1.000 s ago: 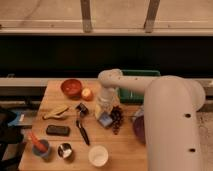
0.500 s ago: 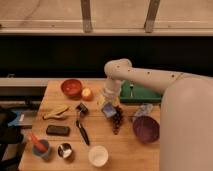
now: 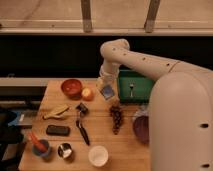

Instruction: Place sponge in red bowl

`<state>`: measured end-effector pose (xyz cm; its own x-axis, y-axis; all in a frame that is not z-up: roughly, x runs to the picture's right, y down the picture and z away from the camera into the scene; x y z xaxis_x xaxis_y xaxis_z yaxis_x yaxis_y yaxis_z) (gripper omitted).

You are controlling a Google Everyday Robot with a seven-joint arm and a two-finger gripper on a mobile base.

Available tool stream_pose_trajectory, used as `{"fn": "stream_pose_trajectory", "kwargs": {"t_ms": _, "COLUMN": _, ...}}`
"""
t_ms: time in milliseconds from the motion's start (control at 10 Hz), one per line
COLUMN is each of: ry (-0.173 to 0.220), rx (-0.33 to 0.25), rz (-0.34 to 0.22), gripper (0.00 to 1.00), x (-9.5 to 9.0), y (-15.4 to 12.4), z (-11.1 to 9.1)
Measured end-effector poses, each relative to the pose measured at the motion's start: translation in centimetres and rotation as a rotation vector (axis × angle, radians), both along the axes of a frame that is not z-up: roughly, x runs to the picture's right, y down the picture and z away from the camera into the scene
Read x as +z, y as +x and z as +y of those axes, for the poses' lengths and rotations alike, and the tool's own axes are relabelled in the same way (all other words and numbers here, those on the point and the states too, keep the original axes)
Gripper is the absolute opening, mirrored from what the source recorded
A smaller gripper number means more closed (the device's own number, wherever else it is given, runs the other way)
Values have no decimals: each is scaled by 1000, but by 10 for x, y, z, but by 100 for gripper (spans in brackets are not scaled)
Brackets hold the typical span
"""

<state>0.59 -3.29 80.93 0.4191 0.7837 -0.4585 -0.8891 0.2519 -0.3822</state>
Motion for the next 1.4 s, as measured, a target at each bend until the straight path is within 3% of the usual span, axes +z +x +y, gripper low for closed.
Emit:
{"fn": "stream_pose_trajectory", "kwargs": {"t_ms": 400, "ry": 91, "rx": -55, "rz": -89, "gripper": 0, "x": -2, "y": -60, "z": -53}}
{"fn": "stream_pose_trajectory", "kwargs": {"t_ms": 600, "ry": 104, "rx": -70, "rz": -145, "gripper": 0, "x": -1, "y": -89, "z": -67}}
{"fn": "stream_pose_trajectory", "kwargs": {"t_ms": 1200, "ry": 109, "rx": -69, "rz": -157, "gripper": 0, "x": 0, "y": -93, "z": -69}}
{"fn": "stream_pose_trajectory", "kwargs": {"t_ms": 1400, "ry": 126, "rx": -62, "rz": -198, "gripper": 0, "x": 7, "y": -101, "z": -66}}
